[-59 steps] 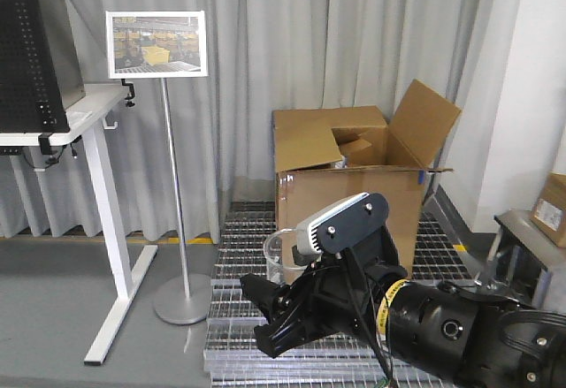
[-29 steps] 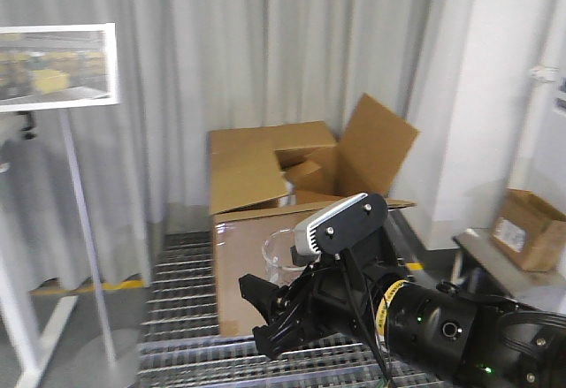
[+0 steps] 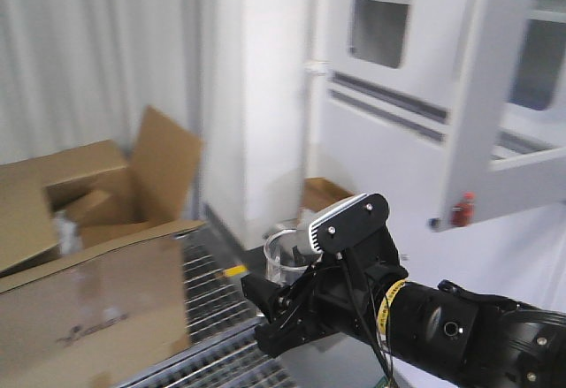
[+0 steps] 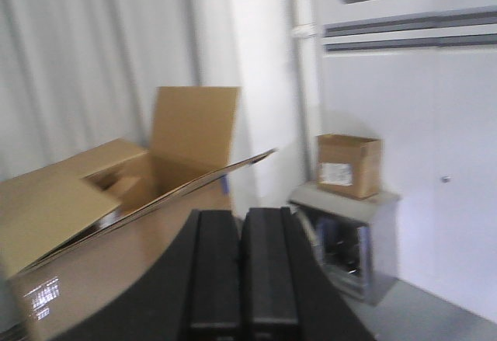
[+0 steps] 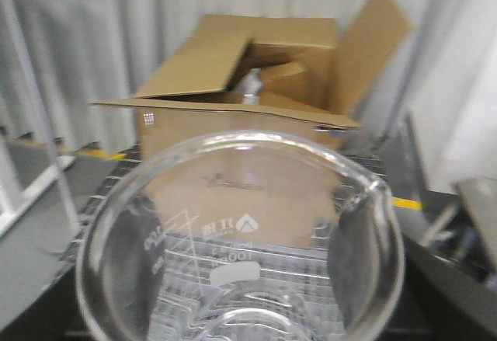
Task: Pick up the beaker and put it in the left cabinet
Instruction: 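Carry the beaker in the right gripper while the base drives to the cabinet, then bring the held beaker over the blue tray on the shelf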
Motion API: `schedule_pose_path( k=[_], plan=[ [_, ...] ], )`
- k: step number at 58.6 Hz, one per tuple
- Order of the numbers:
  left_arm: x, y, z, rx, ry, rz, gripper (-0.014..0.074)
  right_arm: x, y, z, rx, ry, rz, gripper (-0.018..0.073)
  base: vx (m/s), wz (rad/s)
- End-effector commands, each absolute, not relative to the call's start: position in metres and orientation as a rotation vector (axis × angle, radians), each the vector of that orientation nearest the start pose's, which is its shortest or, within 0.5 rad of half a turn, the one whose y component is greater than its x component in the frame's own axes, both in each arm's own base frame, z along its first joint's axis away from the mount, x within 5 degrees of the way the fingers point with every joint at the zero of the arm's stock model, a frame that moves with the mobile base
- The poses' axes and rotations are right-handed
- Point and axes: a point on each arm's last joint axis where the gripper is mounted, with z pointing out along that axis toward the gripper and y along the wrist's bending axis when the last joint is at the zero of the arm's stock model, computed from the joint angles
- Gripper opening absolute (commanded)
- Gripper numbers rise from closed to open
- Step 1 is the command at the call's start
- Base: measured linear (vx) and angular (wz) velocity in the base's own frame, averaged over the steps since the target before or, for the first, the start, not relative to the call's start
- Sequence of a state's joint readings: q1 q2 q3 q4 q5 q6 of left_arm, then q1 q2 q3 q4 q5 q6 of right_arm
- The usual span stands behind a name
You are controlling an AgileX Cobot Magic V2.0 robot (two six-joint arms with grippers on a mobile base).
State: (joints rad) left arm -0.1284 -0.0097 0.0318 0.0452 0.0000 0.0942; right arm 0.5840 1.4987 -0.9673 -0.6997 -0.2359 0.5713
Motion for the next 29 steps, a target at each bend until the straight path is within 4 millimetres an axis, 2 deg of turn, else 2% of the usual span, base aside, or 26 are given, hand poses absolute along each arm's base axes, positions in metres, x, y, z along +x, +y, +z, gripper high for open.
schedule_pose_path(
  k=[1,29],
  plan=[
    [0.0549,-0.0074,0.2054,0.189,1.416,0.002,0.0001,0.272,0.2006,0.3239,-0.713,1.581,0.526,-0.0001,0.2,-0.77],
    [0.0549,-0.0074,0.2054,0.189,1.416,0.002,0.0001,0.272,0.2006,0.3239,-0.713,1.581,0.526,-0.0001,0.19,-0.73]
  ],
)
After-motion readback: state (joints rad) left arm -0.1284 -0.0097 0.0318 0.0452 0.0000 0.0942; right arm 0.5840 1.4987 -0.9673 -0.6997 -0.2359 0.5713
